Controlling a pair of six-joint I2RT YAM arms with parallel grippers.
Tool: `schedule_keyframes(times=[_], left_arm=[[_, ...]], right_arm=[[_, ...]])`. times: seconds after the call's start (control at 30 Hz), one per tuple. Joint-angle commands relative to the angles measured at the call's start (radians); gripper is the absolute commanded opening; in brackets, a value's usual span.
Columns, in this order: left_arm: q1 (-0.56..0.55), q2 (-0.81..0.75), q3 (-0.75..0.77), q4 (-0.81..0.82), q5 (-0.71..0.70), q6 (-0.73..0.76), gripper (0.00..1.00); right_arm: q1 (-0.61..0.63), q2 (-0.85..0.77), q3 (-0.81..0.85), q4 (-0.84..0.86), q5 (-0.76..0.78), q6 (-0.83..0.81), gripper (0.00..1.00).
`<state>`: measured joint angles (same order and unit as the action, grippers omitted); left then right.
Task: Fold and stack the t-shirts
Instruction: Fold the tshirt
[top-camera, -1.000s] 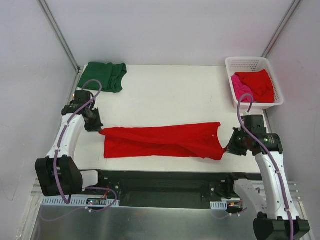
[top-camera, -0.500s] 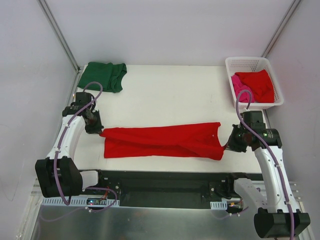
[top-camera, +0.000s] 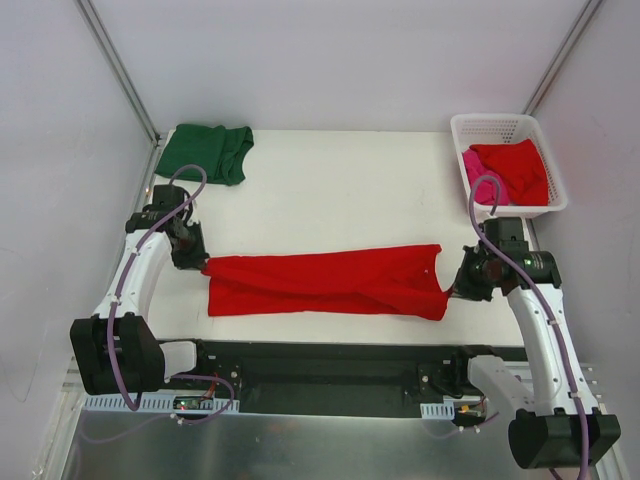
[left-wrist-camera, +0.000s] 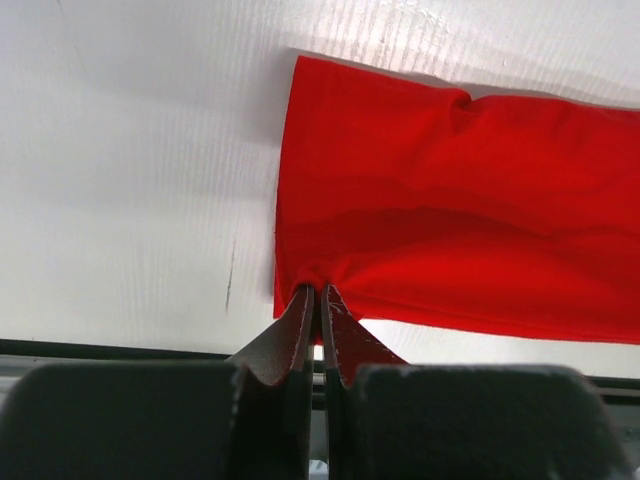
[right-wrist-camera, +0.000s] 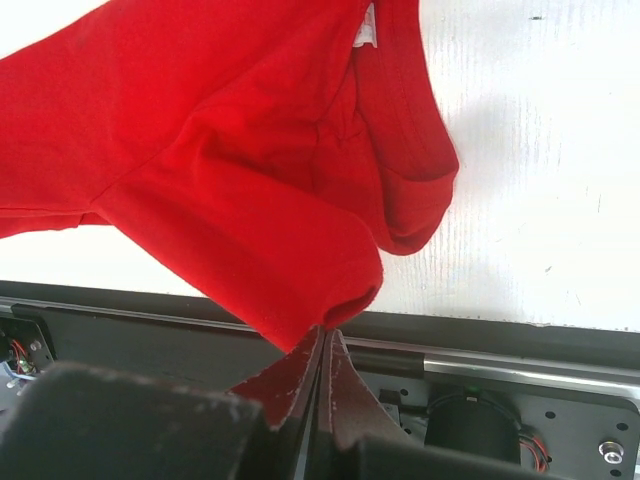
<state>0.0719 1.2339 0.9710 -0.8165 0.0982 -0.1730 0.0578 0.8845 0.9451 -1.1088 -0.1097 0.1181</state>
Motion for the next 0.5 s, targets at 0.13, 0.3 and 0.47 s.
schedule_keyframes(times=[0.13,0.3,0.47], left_arm=[[-0.011,-0.024,0.023,-0.088,0.049,-0.045,0.00],[-0.011,-0.019,0.025,-0.118,0.054,-0.056,0.00],[-0.011,-0.008,0.037,-0.144,0.084,-0.052,0.00]], right_arm=[[0.005,0.034,0.064,0.013,0.007,-0.026,0.01],[0.004,0.050,0.067,0.030,-0.004,-0.029,0.01],[0.004,0.057,0.070,0.035,-0.005,-0.031,0.01]])
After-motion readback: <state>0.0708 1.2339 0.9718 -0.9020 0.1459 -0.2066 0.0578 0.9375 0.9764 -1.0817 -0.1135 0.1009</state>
